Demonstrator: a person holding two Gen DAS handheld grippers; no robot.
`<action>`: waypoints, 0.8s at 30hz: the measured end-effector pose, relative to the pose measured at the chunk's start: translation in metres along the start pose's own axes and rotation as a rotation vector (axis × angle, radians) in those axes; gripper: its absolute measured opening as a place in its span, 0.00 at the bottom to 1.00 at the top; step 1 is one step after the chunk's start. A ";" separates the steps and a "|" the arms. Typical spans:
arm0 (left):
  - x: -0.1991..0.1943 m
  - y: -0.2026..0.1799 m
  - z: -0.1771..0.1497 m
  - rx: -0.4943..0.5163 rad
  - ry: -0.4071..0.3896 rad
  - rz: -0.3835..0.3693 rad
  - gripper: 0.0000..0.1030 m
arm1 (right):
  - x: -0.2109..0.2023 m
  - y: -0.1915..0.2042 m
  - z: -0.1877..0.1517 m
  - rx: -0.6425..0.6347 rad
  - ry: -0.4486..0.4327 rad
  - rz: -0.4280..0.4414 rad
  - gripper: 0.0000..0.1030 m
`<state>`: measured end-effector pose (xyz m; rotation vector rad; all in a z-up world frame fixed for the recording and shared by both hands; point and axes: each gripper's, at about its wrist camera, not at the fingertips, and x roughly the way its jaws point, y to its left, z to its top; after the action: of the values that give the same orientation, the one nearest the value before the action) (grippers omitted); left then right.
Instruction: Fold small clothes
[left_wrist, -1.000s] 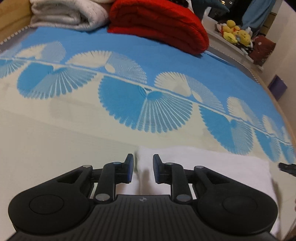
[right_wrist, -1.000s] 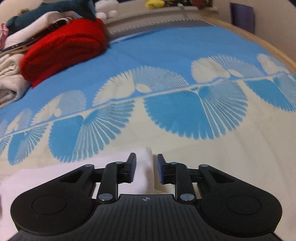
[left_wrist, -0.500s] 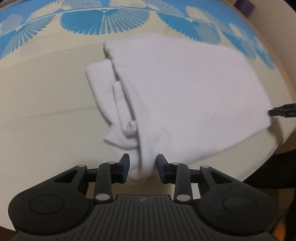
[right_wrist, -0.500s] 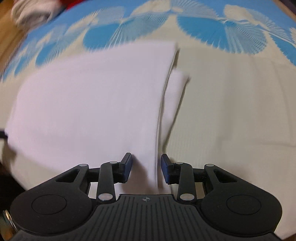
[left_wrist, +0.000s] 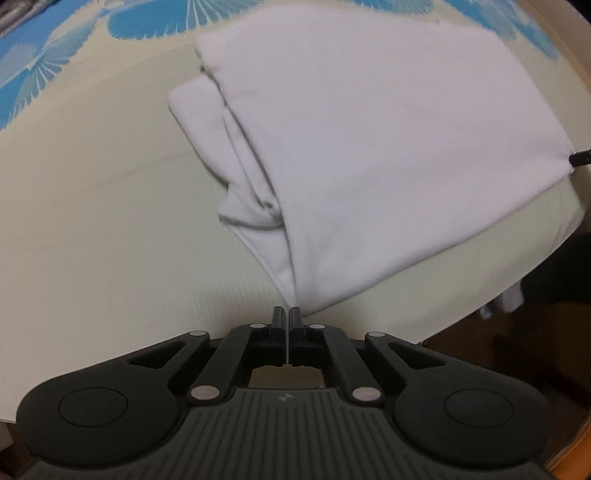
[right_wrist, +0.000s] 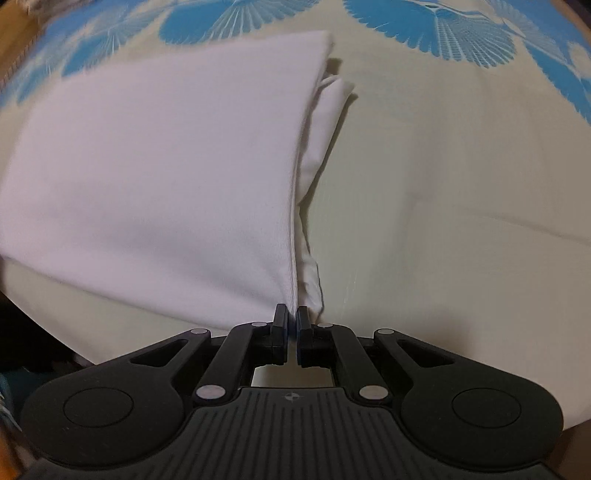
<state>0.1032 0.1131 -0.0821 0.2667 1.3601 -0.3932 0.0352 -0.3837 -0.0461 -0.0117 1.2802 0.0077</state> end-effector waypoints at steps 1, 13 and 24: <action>-0.010 0.002 0.001 -0.017 -0.052 -0.013 0.01 | -0.009 0.002 0.001 -0.006 -0.038 -0.012 0.05; 0.016 -0.013 0.000 0.061 0.010 0.032 0.07 | 0.016 0.024 -0.007 -0.174 -0.009 -0.140 0.13; -0.039 -0.010 -0.009 -0.007 -0.187 0.058 0.23 | -0.073 0.024 0.016 0.002 -0.284 -0.201 0.25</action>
<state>0.0844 0.1127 -0.0451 0.2568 1.1679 -0.3556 0.0291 -0.3593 0.0279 -0.1334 0.9903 -0.1592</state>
